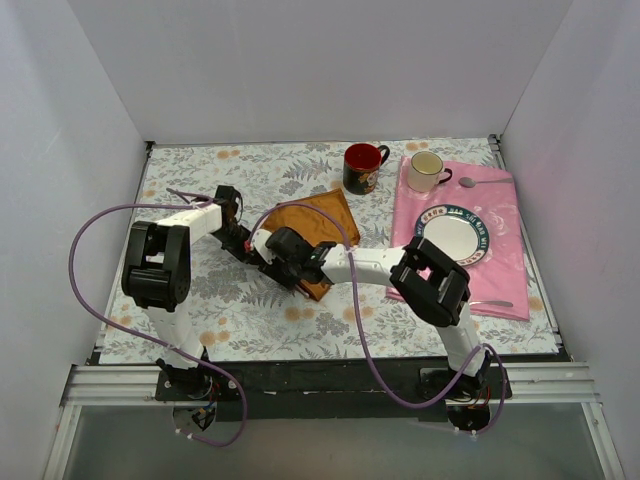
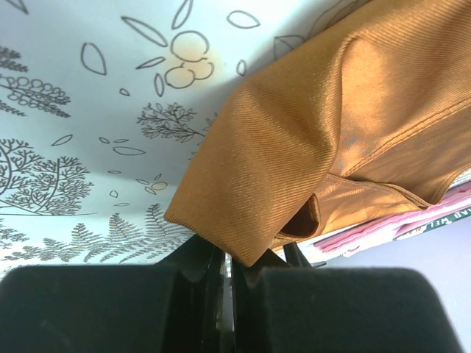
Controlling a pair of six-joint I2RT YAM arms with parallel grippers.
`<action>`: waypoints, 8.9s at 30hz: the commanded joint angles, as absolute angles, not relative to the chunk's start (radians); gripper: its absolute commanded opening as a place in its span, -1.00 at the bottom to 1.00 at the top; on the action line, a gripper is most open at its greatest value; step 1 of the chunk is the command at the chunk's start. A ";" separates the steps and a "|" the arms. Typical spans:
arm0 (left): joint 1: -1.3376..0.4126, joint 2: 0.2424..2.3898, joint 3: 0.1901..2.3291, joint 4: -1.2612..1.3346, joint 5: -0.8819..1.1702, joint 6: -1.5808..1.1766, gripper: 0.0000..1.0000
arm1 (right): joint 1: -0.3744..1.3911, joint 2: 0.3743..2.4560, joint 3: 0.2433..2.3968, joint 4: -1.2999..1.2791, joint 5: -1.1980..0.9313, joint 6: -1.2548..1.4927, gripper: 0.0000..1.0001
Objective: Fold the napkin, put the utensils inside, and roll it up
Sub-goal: Roll the napkin with the utensil
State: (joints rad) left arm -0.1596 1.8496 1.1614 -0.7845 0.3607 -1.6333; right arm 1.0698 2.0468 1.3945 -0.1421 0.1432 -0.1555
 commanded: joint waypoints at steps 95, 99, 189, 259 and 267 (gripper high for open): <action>-0.244 2.005 1.282 -0.801 0.112 -1.522 -0.46 | 0.744 2.358 1.595 0.130 -0.721 0.629 -0.97; -0.244 2.046 1.328 -0.857 0.112 -1.485 -1.00 | 0.750 2.346 1.597 0.103 -0.716 0.597 -0.95; -0.210 1.380 0.879 -0.388 0.350 -1.367 0.38 | 0.692 2.283 1.256 0.477 -0.922 0.868 -0.97; -0.216 1.836 0.420 0.516 0.342 -1.735 -1.00 | 0.692 2.160 1.687 -0.512 -0.643 0.175 0.41; -0.216 1.848 0.489 0.350 0.345 -1.729 -1.00 | 0.853 1.935 1.431 -0.364 -0.264 0.025 0.89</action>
State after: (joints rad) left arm -0.2134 1.7748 0.4965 0.6716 0.4225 -1.7691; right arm 0.7631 2.0624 1.5379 -0.4469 -0.4870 0.1219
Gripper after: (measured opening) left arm 0.007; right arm 0.918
